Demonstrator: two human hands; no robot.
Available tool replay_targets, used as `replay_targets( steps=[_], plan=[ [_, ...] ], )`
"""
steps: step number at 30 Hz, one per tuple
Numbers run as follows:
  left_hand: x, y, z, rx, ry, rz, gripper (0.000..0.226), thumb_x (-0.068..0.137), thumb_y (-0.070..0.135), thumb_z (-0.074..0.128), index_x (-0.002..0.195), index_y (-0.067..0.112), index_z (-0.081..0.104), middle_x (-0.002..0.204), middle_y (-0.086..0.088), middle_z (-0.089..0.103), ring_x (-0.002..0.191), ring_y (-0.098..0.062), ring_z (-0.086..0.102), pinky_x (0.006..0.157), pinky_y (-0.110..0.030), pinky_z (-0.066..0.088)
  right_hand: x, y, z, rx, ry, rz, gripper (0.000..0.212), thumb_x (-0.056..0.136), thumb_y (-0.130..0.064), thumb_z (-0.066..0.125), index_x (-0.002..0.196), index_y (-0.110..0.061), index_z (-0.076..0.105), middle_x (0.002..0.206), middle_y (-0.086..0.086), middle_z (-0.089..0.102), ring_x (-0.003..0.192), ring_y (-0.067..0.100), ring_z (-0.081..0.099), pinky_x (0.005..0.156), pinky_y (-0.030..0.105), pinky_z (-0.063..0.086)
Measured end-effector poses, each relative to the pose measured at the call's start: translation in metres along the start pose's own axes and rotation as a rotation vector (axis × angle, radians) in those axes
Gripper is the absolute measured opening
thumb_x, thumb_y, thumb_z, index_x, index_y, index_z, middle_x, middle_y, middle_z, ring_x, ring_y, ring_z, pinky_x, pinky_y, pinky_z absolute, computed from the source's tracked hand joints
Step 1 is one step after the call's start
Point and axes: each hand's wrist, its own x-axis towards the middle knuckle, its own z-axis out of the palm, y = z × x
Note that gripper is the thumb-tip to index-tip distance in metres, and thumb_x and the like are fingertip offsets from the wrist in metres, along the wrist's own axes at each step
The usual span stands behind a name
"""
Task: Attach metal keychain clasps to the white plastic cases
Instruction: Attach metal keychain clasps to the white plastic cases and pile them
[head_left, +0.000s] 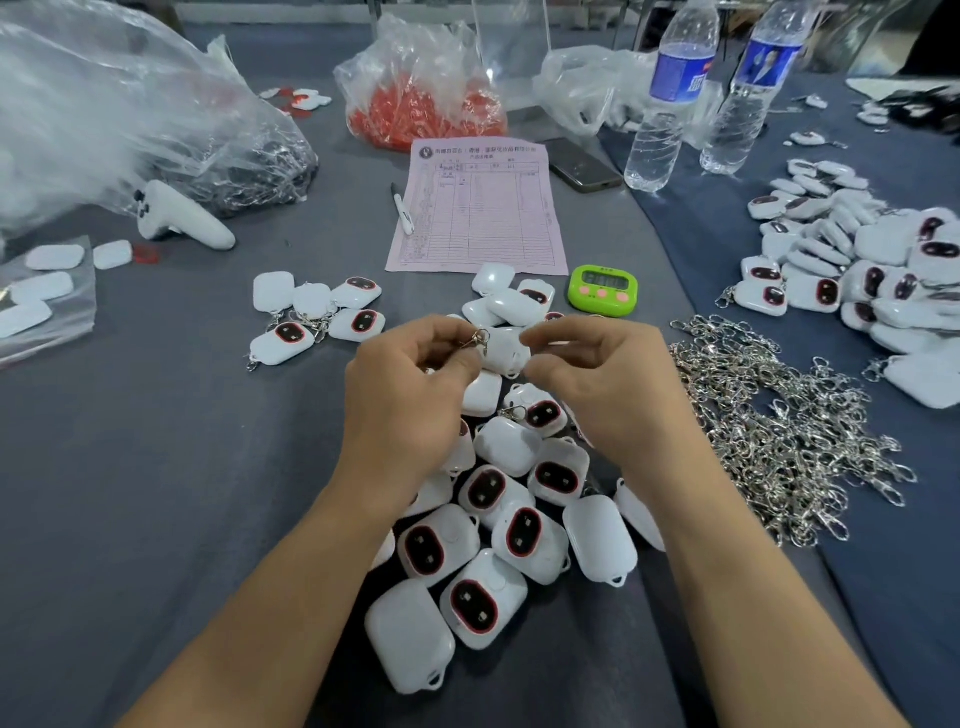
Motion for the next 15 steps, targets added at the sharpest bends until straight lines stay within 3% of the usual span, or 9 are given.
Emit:
replay_targets(
  steps=[3, 8, 12, 15],
  plan=[
    [0.000, 0.003, -0.001, -0.150, -0.084, -0.039, 0.020, 0.085, 0.016, 0.075, 0.083, 0.036, 0.077, 0.080, 0.012, 0.077, 0.078, -0.007, 0.073, 0.057, -0.019, 0.055, -0.004, -0.005, 0.010, 0.073, -0.080, -0.029, 0.013, 0.087, -0.019, 0.075, 0.097, -0.028, 0.078, 0.077, -0.009, 0.078, 0.078, 0.017, 0.075, 0.076, 0.036, 0.063],
    [0.000, 0.006, -0.005, -0.229, -0.160, -0.025, 0.014, 0.084, 0.015, 0.078, 0.091, 0.027, 0.081, 0.084, 0.006, 0.079, 0.079, -0.009, 0.075, 0.064, -0.017, 0.055, -0.008, -0.010, 0.015, 0.122, -0.019, -0.054, 0.011, 0.084, -0.014, 0.076, 0.078, -0.022, 0.079, 0.070, -0.002, 0.076, 0.073, 0.021, 0.074, 0.076, 0.044, 0.062],
    [0.000, 0.003, -0.006, -0.145, -0.100, -0.035, 0.017, 0.082, 0.016, 0.081, 0.086, 0.033, 0.081, 0.082, 0.008, 0.078, 0.076, -0.009, 0.073, 0.057, -0.017, 0.054, -0.005, -0.009, 0.015, 0.180, 0.063, -0.069, 0.012, 0.082, -0.015, 0.076, 0.077, -0.026, 0.078, 0.066, 0.001, 0.074, 0.070, 0.033, 0.071, 0.069, 0.050, 0.059],
    [-0.003, 0.004, -0.006, 0.008, -0.077, 0.064, 0.016, 0.079, 0.024, 0.081, 0.087, 0.037, 0.080, 0.083, 0.022, 0.075, 0.079, 0.003, 0.070, 0.063, -0.006, 0.048, -0.004, -0.008, 0.014, 0.194, 0.114, -0.071, 0.017, 0.084, -0.014, 0.074, 0.075, -0.029, 0.077, 0.065, 0.002, 0.073, 0.062, 0.021, 0.069, 0.064, 0.044, 0.060]
  ],
)
